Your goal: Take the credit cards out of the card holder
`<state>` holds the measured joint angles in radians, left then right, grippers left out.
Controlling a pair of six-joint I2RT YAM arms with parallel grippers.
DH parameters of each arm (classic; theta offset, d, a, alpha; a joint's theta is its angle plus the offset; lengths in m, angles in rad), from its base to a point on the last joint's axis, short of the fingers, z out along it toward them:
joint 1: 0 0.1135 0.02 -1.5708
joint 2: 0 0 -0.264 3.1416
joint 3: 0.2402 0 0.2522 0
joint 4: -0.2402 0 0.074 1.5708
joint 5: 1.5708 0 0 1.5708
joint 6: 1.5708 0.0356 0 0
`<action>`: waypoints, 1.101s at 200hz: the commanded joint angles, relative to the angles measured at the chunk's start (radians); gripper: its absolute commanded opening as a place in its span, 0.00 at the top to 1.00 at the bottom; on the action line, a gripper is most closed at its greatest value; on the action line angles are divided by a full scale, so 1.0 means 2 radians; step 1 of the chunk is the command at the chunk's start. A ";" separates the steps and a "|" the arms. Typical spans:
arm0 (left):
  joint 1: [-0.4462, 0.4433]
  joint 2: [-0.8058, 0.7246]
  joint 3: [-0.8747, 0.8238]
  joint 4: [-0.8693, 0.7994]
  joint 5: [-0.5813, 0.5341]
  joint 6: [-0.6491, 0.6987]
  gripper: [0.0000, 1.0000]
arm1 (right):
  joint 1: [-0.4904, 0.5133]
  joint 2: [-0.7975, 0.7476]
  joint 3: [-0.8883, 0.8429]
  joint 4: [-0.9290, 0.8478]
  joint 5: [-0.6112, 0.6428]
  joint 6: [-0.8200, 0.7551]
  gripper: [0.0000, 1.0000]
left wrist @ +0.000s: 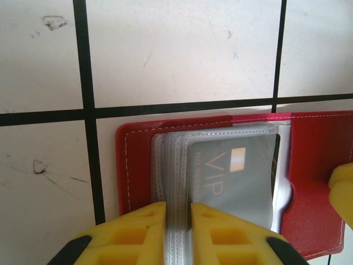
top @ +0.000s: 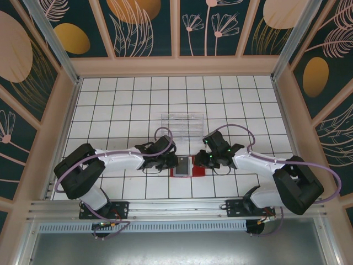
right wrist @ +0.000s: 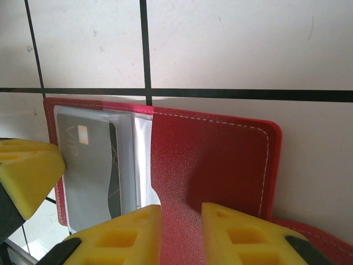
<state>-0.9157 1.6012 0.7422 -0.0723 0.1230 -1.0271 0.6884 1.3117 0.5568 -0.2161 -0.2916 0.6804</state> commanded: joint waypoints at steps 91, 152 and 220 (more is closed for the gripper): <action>-0.002 -0.005 -0.032 0.005 -0.007 -0.013 0.89 | -0.007 -0.015 -0.072 0.180 -0.122 0.085 0.76; -0.002 0.000 -0.031 0.007 -0.006 -0.010 0.90 | -0.018 0.010 -0.106 0.252 -0.156 0.094 0.76; -0.002 -0.001 -0.030 0.005 -0.004 -0.009 0.91 | -0.020 0.037 -0.099 0.259 -0.160 0.090 0.78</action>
<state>-0.9157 1.5845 0.7059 -0.0109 0.1230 -1.0420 0.6540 1.3636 0.3576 0.2726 -0.5957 0.8555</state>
